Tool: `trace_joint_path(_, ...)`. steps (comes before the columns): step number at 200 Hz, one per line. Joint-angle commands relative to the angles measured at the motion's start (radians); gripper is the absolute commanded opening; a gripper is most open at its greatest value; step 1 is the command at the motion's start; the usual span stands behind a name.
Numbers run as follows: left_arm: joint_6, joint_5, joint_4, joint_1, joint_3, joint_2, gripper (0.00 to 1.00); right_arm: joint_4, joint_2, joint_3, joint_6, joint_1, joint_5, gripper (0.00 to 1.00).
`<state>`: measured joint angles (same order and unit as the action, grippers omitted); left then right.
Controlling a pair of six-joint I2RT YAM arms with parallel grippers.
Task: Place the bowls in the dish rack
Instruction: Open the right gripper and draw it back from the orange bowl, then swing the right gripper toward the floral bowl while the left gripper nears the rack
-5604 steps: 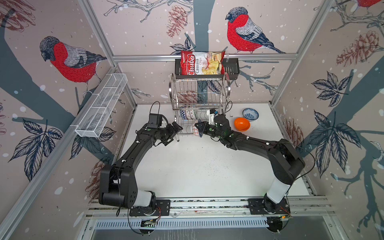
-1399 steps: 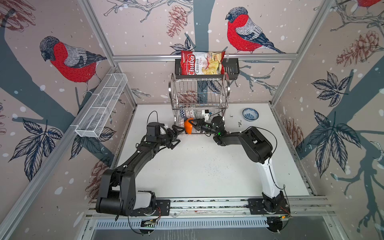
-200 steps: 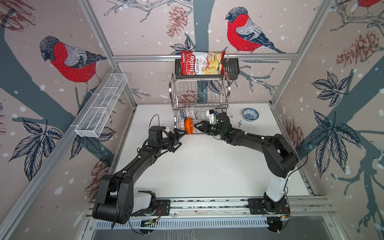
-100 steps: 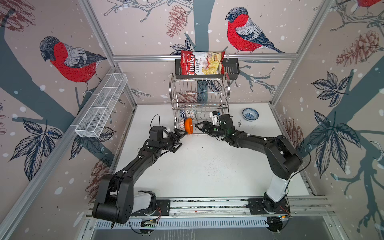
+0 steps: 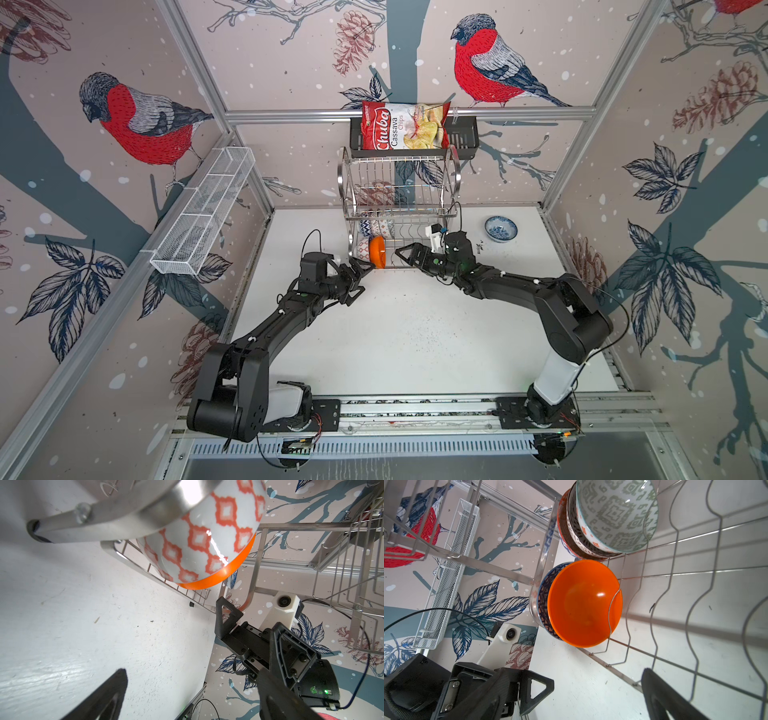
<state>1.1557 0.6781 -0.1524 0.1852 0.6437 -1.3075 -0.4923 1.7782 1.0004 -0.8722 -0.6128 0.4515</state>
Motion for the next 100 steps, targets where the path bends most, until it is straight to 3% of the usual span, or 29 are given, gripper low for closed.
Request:
trace_joint_path(1,0.008,0.000,-0.038,0.000,0.005,-0.005,0.97,-0.071,-0.011,-0.024,-0.047,0.013,0.004,1.00)
trace_joint_path(100,0.004,0.003,-0.033,0.000,0.000,0.000,0.97,-0.104,-0.033,-0.073,-0.082,0.025,0.006,1.00)
